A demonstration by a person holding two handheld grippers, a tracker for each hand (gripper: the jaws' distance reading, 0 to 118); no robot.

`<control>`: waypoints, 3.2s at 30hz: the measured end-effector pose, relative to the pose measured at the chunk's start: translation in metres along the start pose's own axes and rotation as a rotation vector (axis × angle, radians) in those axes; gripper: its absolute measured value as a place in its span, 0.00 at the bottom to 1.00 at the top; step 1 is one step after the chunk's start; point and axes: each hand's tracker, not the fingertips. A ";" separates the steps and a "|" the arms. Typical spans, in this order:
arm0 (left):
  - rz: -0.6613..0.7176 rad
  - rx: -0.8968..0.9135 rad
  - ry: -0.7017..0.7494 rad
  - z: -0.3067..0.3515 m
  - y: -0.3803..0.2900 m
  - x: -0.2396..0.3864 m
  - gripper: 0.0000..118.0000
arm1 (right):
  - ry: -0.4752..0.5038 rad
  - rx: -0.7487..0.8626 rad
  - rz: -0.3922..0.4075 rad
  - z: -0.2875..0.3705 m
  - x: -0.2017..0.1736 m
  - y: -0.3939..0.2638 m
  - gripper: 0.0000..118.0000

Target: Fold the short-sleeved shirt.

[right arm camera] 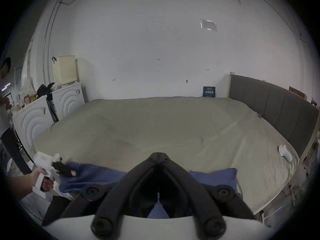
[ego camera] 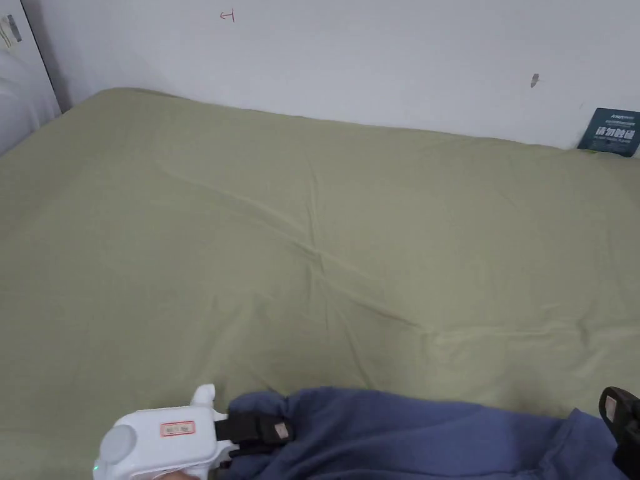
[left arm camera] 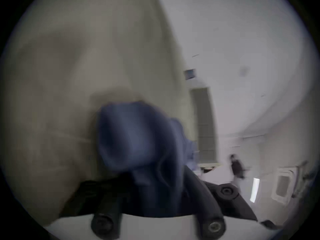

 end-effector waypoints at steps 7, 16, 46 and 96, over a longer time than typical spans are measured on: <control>-0.015 0.301 0.239 0.074 0.020 0.027 0.05 | 0.024 -0.003 0.000 -0.001 -0.005 0.001 0.01; -0.639 0.397 0.725 0.032 -0.040 0.179 0.05 | 0.084 0.018 0.011 0.007 0.007 -0.007 0.01; -0.609 0.132 0.516 -0.154 -0.114 0.201 0.03 | 0.101 0.009 -0.147 0.043 0.087 -0.032 0.02; -0.536 0.360 0.590 -0.046 -0.085 0.227 0.10 | 0.138 -0.065 -0.111 0.031 0.041 -0.032 0.02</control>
